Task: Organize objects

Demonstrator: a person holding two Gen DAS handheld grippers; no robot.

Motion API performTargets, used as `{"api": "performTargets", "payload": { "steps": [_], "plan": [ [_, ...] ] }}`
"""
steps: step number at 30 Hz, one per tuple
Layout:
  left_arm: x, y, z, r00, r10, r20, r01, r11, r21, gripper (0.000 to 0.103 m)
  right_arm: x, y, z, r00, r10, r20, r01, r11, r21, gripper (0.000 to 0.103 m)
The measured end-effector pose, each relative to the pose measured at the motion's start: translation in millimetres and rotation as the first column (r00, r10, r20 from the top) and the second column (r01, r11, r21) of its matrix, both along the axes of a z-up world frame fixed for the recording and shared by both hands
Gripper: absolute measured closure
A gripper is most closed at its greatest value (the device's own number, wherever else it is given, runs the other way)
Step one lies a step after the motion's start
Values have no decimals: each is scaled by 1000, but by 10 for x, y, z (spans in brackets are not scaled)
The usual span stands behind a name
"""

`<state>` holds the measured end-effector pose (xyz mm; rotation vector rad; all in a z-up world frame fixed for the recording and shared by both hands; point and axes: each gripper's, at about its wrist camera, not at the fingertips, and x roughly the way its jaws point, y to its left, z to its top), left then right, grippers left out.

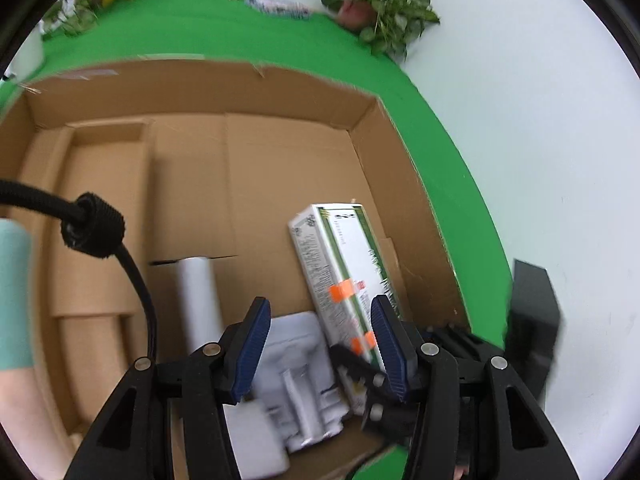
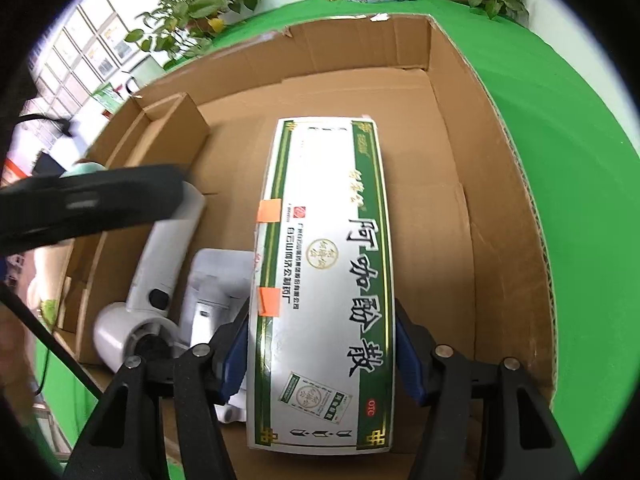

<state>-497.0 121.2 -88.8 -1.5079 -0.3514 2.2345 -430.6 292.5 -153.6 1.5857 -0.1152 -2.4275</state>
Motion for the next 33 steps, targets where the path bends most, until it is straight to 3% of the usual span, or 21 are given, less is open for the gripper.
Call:
{"api": "performTargets", "payload": {
  "steps": [4,8,13,15,17,19,21,24,26,28,29,33],
  "plan": [
    [274,-201,154,998,26,-63,-29,999,-42,52,-84,22,6,1000,-19,17,19,1000,3,39],
    [530,-422,230,991,63,-116,-72,995,-72,52,-133,38,-30,999,-8,42,9,1000,-13,26],
    [765,-692,209,975,110,-191,-127,989,-79,52,-57,4,-11,1000,5,21,-5,1000,5,25],
    [947,-780,218,959,121,-257,-152,983,-104,46,37,-6,94,999,1,-42,0,1000,29,25],
    [1108,-850,223,939,130,-319,-179,975,-130,28,182,-50,256,986,-6,-165,18,997,70,21],
    [1285,-902,181,909,139,-394,-225,957,-181,20,439,-96,400,948,-11,-317,44,994,99,16],
    [1424,-950,119,881,145,-451,-268,937,-223,13,671,-161,417,912,-8,-409,50,995,91,11],
    [1532,-909,-57,833,145,-535,-338,897,-283,7,860,-250,312,891,-8,-454,61,993,100,4],
    [1557,-845,-195,817,141,-559,-379,862,-337,7,915,-266,253,879,-22,-476,79,992,100,4],
    [1578,-815,-280,808,141,-572,-400,843,-358,7,964,-285,239,859,-33,-511,108,987,117,2],
    [1605,-778,-323,790,139,-597,-424,828,-367,6,962,-288,236,857,-45,-513,116,987,108,1],
    [1623,-744,-398,761,165,-627,-457,823,-338,2,964,-349,232,843,-37,-537,132,981,140,1]
  ]
}}
